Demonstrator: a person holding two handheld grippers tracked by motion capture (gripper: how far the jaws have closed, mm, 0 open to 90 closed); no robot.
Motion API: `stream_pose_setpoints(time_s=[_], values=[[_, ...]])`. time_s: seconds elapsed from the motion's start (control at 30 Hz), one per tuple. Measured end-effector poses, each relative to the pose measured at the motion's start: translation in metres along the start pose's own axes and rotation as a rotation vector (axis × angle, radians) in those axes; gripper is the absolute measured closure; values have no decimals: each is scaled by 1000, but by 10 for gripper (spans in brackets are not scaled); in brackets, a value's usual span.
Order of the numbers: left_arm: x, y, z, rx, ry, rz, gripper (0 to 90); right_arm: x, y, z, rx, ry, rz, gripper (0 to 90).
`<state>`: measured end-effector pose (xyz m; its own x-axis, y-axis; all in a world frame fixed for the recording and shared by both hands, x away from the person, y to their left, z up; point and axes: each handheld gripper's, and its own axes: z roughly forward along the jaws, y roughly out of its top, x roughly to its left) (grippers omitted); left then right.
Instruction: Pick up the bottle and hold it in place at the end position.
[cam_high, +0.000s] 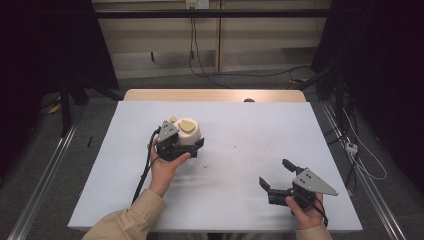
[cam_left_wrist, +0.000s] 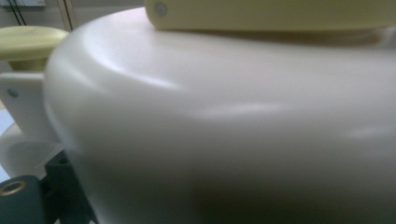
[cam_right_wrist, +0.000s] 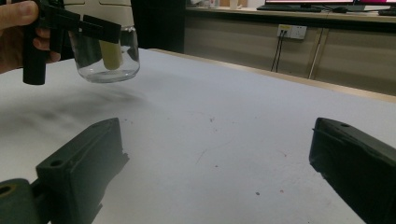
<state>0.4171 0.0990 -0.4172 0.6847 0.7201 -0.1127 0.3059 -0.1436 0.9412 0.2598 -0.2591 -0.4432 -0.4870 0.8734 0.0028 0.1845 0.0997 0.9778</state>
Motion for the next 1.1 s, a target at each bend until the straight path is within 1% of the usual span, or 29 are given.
stream_pose_setpoints(time_s=[0.03, 0.07, 0.1, 0.23, 0.33, 0.4, 0.43, 0.47, 0.53, 0.63, 0.67, 0.8, 0.83, 0.87, 0.93, 0.97, 1.0, 1.07, 1.1], values=[[0, 0, 1, 3, -3, -4, 53, 0, 0, 0, 0, -1, 1, 23], [0, 1, 2, 5, -3, 3, 53, 0, 0, 0, 1, 0, 2, 23], [-1, 1, 3, 3, -4, -3, 53, 0, 0, 0, 0, 1, 1, 24], [-3, 4, 6, 5, -6, 7, 54, 0, 0, 1, -1, 3, -1, 24], [-5, 5, 8, 3, -17, 1, 53, -1, 0, 0, 1, -1, 2, 24], [-6, 6, 10, 6, -15, 7, 53, -1, -1, 0, 0, -2, 2, 24], [-7, 6, 11, 7, -20, 11, 53, -1, -1, 0, -1, -1, 3, 24], [-7, 6, 11, 7, -22, 6, 53, 0, -1, 0, 0, -3, 3, 24], [-8, 7, 13, 10, -25, 15, 53, 0, -1, 0, 0, -4, 2, 24], [-9, 7, 15, 12, -27, 16, 53, 0, 0, 0, -4, -4, 2, 24], [-10, 7, 17, 8, -25, 7, 53, 0, 0, 0, -4, -3, 2, 24], [-12, 8, 21, 16, -31, 19, 53, 0, 0, 0, -4, -3, 3, 25], [-13, 8, 23, 13, -34, 10, 53, 0, 0, 0, -5, -4, 3, 25], [-13, 8, 24, 16, -38, 21, 53, -1, 0, 0, -6, -3, 3, 25], [-15, 8, 27, 14, -43, 14, 53, 0, 0, -1, -8, -6, 4, 26], [-15, 9, 28, 17, -46, 22, 53, 0, 0, -1, -10, -6, 3, 25], [-16, 9, 30, 15, -46, 14, 54, 0, 0, -1, -11, -4, 3, 25], [-15, 9, 32, 18, -51, 22, 53, 0, 0, -1, -7, -5, 2, 25], [-16, 9, 33, 19, -53, 19, 54, 0, 0, -1, -8, -4, 3, 26]])
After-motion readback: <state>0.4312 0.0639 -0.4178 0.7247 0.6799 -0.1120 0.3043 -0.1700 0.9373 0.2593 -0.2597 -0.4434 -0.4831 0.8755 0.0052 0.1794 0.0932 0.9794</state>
